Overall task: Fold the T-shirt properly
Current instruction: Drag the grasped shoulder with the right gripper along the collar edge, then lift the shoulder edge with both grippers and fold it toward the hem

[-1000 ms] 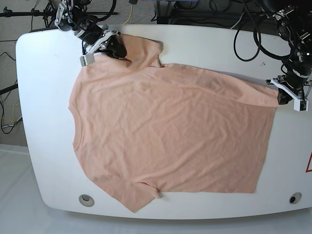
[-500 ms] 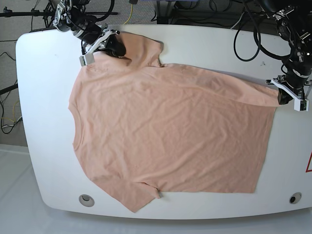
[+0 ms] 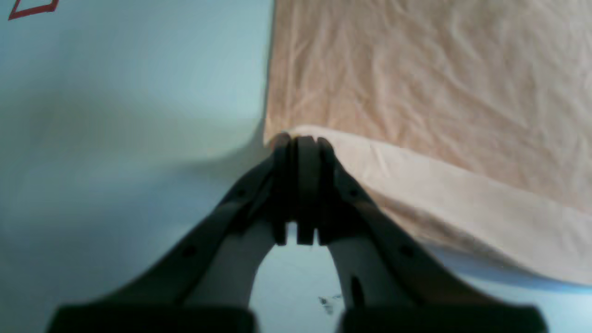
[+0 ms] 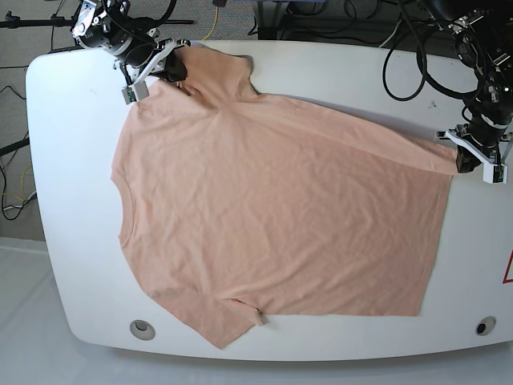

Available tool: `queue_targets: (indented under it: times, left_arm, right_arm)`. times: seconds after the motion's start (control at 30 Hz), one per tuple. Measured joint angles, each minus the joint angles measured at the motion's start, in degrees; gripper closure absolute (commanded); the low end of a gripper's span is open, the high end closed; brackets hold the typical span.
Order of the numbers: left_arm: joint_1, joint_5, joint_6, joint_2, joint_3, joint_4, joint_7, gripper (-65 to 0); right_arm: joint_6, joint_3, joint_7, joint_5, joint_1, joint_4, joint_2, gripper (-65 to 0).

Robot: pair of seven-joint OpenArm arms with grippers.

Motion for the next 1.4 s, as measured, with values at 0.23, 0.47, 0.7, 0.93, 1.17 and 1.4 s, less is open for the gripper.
queue_targets:
  times: [0.23, 0.47, 0.7, 0.93, 1.17, 1.4]
  left_arm:
    - [0.0, 0.0, 0.0, 0.0, 0.0, 0.0, 0.0, 0.0]
    - [0.1, 0.0, 0.0, 0.0, 0.0, 0.0, 0.0, 0.0]
    - [0.2, 0.0, 0.0, 0.0, 0.0, 0.0, 0.0, 0.0]
    - [0.2, 0.0, 0.0, 0.0, 0.0, 0.0, 0.0, 0.0]
    - [-0.2, 0.0, 0.0, 0.0, 0.2, 0.0, 0.0, 0.0]
    - [-0.9, -0.3, 0.0, 0.2, 2.4, -1.2, -0.1, 0.0]
  right_arm:
    - [0.0, 0.0, -0.1, 0.1, -0.3, 3.9, 0.0, 0.0]
    - [0.0, -0.5, -1.3, -0.1, 2.1, 4.7, 0.0, 0.0]
    - [0.0, -0.6, -0.9, 0.1, 5.7, 4.8, 0.0, 0.0]
    - [0.0, -0.6, -1.0, 0.0, 9.2, 4.8, 0.0, 0.0]
    - [0.0, -0.6, -1.0, 0.1, 13.4, 4.8, -0.1, 0.0]
    - [0.0, -0.6, -1.2, -0.2, 17.8, 4.8, 0.0, 0.0]
